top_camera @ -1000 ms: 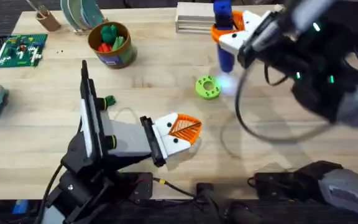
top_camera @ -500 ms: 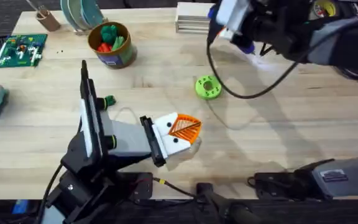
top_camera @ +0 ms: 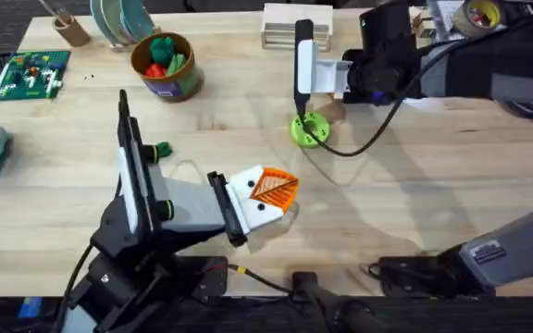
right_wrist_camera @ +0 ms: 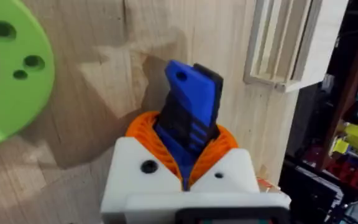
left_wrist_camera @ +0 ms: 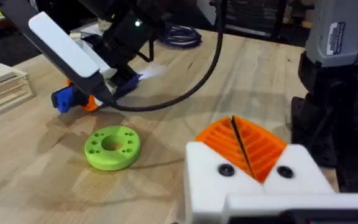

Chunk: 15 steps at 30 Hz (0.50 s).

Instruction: Pick up the gripper from the table and insert it into the empty holder that is missing its gripper. Then pick up a screw, insert it into the mounting hole, and use the screwdriver to tighten it. Finally, clean up the table by picking up the vegetable and placing it into the bucket.

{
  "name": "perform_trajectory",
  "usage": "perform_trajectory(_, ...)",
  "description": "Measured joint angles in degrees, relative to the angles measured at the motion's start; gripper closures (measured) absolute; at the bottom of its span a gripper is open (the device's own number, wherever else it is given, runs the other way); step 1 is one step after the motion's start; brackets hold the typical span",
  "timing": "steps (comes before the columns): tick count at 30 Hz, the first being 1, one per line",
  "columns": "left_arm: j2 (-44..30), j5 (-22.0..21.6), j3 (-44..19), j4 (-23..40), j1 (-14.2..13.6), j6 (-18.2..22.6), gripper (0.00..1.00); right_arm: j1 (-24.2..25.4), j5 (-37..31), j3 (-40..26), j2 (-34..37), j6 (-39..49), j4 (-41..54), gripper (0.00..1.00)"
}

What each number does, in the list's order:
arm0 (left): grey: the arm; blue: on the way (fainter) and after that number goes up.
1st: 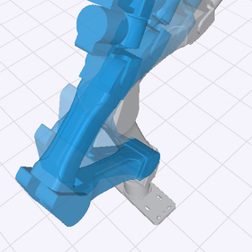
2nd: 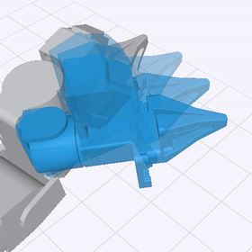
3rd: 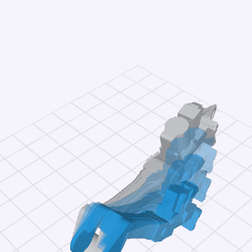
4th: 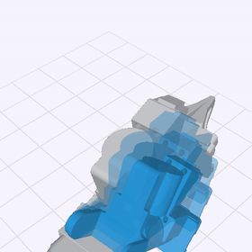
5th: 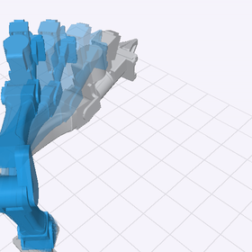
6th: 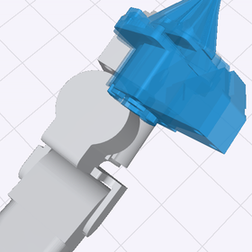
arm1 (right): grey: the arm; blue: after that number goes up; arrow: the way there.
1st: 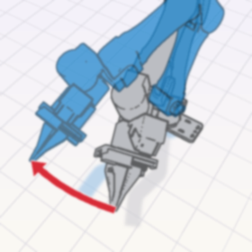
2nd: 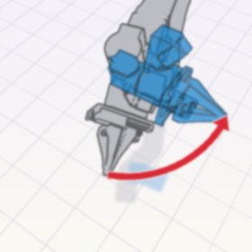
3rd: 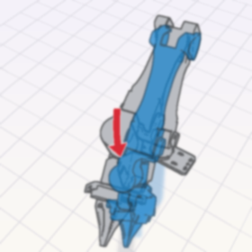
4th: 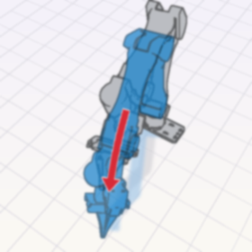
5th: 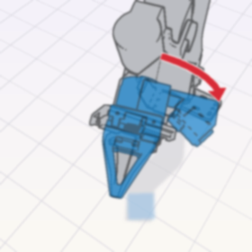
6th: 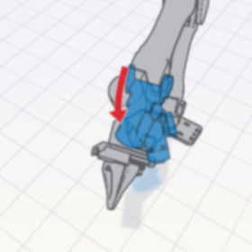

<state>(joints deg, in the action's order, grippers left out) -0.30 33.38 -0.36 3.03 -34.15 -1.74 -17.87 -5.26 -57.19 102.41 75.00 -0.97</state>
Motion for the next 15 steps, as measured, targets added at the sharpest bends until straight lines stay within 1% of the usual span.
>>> perform_trajectory(2, -0.02, -0.06, 0.0, 0.0, 0.0, 0.0, 0.997, 0.0, 0.13, -0.13, 0.0, -0.97, 0.78, 0.943)
perform_trajectory(4, -0.02, -0.19, 0.0, -0.01, 0.0, 0.0, 0.997, 0.0, 0.55, -0.3, 0.0, -1.56, 2.36, 0.878)
perform_trajectory(6, -0.02, -0.21, 0.0, 0.0, 0.0, 0.0, 0.997, 0.0, 0.84, -0.31, 0.0, -1.93, 3.75, 0.834)
perform_trajectory(9, -0.01, -0.21, 0.0, -0.02, 0.0, 0.0, 0.997, 0.04, 1.18, -0.42, -0.02, -3.24, 4.23, 0.728)
perform_trajectory(10, -0.01, -0.21, 0.0, 0.0, 0.0, 0.0, 0.997, 0.08, 1.19, -0.45, -0.02, -3.79, 4.2, 0.663)
perform_trajectory(11, -0.02, -0.21, 0.0, 0.0, 0.0, 0.0, 0.997, 0.31, 1.38, -0.9, -0.02, -5.23, 3.9, 0.345)
perform_trajectory(13, 0.01, -0.21, 0.0, -0.02, 0.0, 0.0, 0.997, 0.35, 1.4, -1.36, -0.14, -5.57, 3.13, 0.075)
perform_trajectory(14, -0.02, -0.21, 0.0, 0.0, 0.0, 0.0, 0.997, 0.37, 1.56, -1.73, -0.33, -5.91, 3.3, 0.027)
perform_trajectory(15, -0.01, -0.23, 0.0, -0.02, 0.0, 0.0, 0.997, 0.35, 1.85, -1.79, -0.42, -6.38, 3.62, 0.016)
